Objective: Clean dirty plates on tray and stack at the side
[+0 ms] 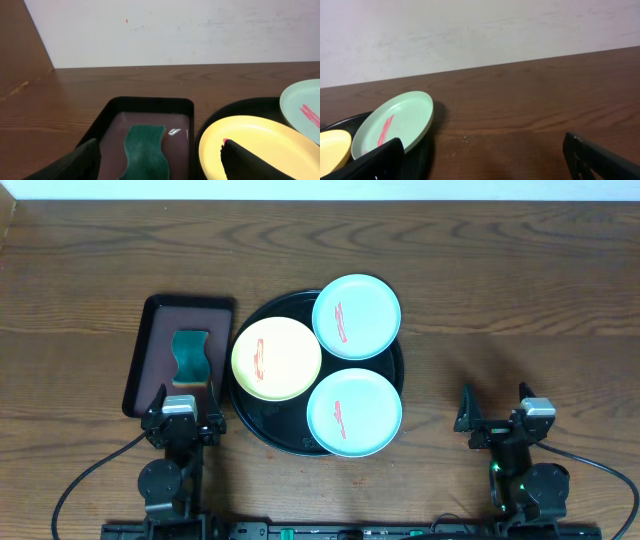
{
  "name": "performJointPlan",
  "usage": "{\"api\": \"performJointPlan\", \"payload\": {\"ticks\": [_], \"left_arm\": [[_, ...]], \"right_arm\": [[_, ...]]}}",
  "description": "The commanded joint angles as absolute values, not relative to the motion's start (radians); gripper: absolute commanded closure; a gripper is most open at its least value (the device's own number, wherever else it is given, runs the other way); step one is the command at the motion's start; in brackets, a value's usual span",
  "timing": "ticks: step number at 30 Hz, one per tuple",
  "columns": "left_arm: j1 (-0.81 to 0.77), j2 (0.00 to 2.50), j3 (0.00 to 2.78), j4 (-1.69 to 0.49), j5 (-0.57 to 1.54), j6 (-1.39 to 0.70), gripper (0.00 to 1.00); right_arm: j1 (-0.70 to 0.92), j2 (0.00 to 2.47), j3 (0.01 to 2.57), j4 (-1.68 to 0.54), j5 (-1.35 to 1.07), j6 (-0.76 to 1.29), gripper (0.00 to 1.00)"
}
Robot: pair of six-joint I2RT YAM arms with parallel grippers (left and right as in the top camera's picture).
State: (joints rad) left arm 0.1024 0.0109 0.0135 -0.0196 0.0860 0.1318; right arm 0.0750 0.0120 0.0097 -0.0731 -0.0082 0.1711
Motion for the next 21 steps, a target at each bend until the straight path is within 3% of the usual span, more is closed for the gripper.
{"api": "performJointPlan", "payload": {"ticks": [1,21], "left_arm": [[0.099,0.006,0.004,-0.064,0.093,0.141,0.23],[0.099,0.006,0.004,-0.064,0.093,0.141,0.23]], "right_arm": [[0.065,0.007,0.006,-0.074,-0.015,0.167,0.01],[0.065,0.007,0.006,-0.074,-0.015,0.167,0.01]]}}
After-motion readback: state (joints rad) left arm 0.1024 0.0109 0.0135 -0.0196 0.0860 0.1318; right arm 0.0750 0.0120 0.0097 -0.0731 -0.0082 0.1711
